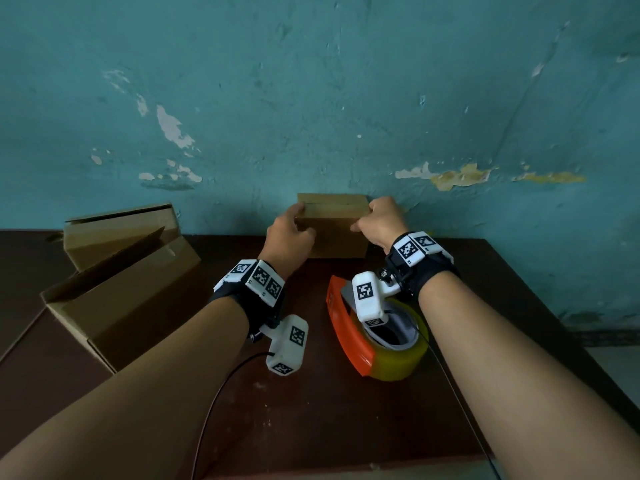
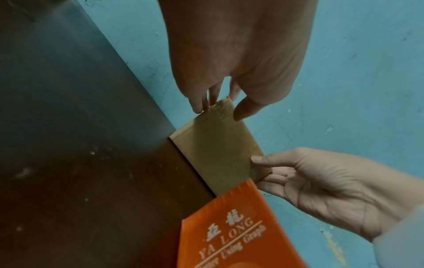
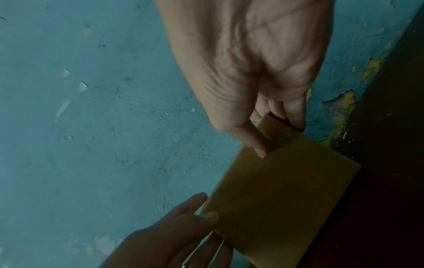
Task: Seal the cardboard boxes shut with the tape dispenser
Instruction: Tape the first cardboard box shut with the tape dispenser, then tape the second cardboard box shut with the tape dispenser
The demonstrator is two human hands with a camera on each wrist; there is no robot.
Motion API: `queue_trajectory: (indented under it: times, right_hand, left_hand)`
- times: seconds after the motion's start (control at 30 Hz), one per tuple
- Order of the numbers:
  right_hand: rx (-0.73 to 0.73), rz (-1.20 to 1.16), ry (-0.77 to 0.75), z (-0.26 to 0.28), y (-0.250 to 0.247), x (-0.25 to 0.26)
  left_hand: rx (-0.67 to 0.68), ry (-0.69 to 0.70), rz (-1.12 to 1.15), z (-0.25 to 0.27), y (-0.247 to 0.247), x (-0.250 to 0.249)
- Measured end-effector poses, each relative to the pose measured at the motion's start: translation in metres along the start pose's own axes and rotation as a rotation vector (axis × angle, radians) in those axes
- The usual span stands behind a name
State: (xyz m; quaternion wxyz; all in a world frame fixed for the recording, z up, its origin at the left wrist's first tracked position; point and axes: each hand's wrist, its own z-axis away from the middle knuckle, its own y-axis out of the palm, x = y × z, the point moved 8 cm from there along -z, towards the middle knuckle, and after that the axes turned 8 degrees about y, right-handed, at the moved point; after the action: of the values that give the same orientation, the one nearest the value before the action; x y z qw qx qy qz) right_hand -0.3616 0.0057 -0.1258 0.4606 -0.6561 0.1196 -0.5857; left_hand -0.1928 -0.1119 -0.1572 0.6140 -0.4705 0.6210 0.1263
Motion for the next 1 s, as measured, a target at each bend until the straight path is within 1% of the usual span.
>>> queue_trajectory:
  times: [0.13,0.23,0.43,0.6,0.8,1.0]
  right_hand:
    - [0.058,0.044,0.014,0.009,0.0,0.011]
    - [0.029,0.025,-0.006,0.021,-0.008,0.024]
    - [0.049,-0.057,-0.091,0.061,-0.013,0.058]
    - [0.072,-0.12,-0.189,0.099,-0.013,0.096]
    - [0.143,-0.091,-0.279,0.14,0.008,0.132]
    - [0.227,-0.055,-0.318,0.173,0.037,0.159]
  left_hand:
    - [0.014,-0.016,-0.003,0.005,-0.004,-0.014]
    - [0.019,-0.003,-0.011,0.006,-0.014,-0.03]
    - [-0.008,0.075,-0.039,0.02,-0.043,-0.065]
    - [-0.044,0.13,-0.092,0.041,-0.082,-0.089]
    - [-0.1,0.086,-0.153,0.07,-0.138,-0.088]
    - [-0.131,0.042,-0.224,0.09,-0.185,-0.074]
